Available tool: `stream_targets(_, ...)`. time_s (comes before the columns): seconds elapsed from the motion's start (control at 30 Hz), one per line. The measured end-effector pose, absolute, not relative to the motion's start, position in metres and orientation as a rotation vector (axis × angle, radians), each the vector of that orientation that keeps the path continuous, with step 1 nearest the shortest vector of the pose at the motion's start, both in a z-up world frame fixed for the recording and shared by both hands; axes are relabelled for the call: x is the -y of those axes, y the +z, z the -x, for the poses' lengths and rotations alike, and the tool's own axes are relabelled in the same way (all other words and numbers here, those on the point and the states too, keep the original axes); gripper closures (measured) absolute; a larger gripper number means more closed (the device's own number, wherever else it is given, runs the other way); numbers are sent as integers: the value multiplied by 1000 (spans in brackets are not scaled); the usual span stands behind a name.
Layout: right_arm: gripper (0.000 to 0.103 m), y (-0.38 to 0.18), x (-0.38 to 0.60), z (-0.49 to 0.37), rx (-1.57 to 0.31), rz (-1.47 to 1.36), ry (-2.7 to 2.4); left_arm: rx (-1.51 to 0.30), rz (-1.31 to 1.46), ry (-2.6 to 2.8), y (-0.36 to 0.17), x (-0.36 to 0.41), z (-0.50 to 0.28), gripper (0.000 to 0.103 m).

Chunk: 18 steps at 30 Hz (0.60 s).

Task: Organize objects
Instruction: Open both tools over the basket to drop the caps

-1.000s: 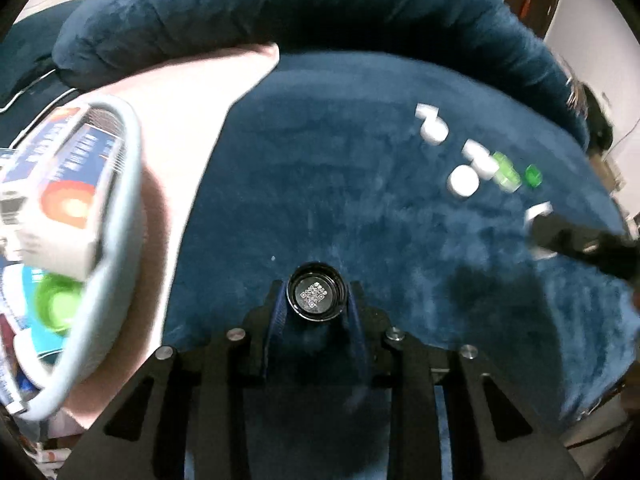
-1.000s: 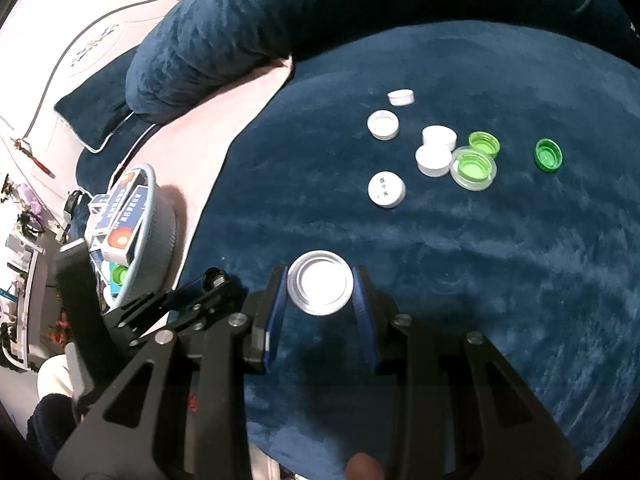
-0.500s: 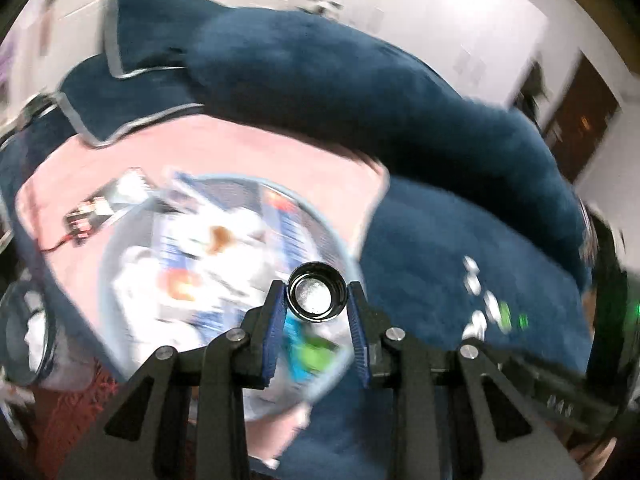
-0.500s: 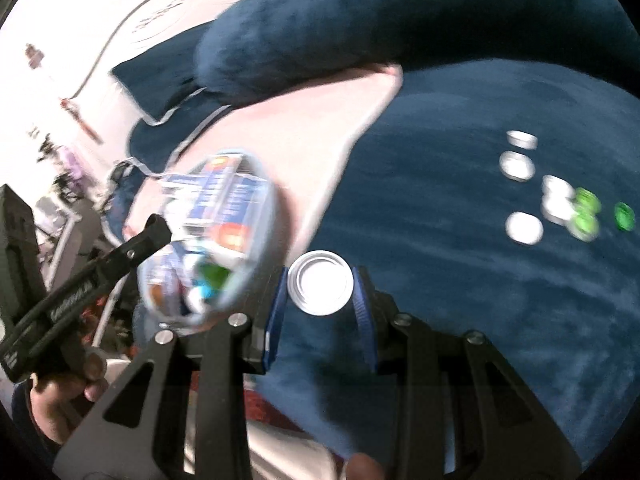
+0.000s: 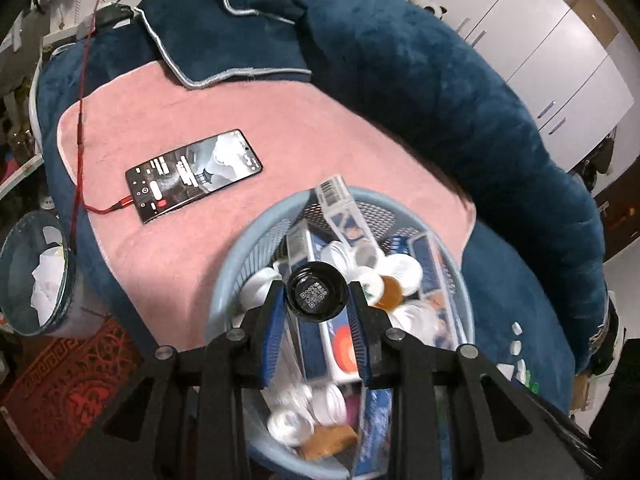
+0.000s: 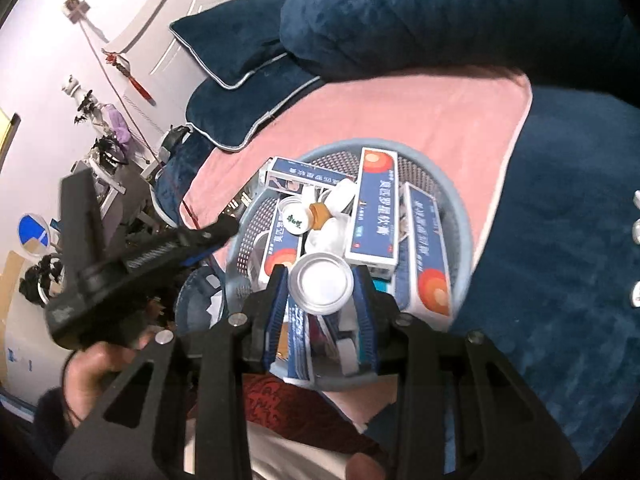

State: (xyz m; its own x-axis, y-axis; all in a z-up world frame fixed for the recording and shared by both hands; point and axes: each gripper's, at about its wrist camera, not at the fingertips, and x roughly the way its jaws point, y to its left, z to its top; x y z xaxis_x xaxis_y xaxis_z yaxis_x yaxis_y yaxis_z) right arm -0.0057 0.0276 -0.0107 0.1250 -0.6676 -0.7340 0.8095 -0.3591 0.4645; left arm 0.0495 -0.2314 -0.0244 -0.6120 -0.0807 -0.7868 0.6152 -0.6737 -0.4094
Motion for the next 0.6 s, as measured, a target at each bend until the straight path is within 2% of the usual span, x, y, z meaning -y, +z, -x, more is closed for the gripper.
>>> stream_targets(0.03,68,-11,-25,7,-169,-1178,-1543,-969,-1078,-2292,-28,233,-48,66)
stream_targets(0.07,68,-12,-25,7,-171,-1178,-1537,-973,-1083,-2277,-29,235,-47,43)
stream_targets(0.1,65,-12,-25,7,-174,-1177,-1534,-966,-1079,-2263,-29,236,-48,26)
stream_targets(0.13,53,-11,-28,8,-172,-1170,-1537,-957,-1068,-2255,-30,235,-51,6)
stream_targets(0.17,47,-10,-31,9,-166,-1161,-1540,-951,-1052,-2251,-28,234,-54,3)
stream_targets(0.2,35,-8,-33,10,-161,-1156,-1542,-946,-1041,-2246,-26,233,-58,3)
stream_targets(0.3,16,-6,-38,14,-149,-1150,-1559,-881,-1079,-2200,-26,227,-65,1)
stream_targets(0.6,5,7,-54,22,-172,-1116,-1629,-677,-1070,-2258,9,189,-73,1)
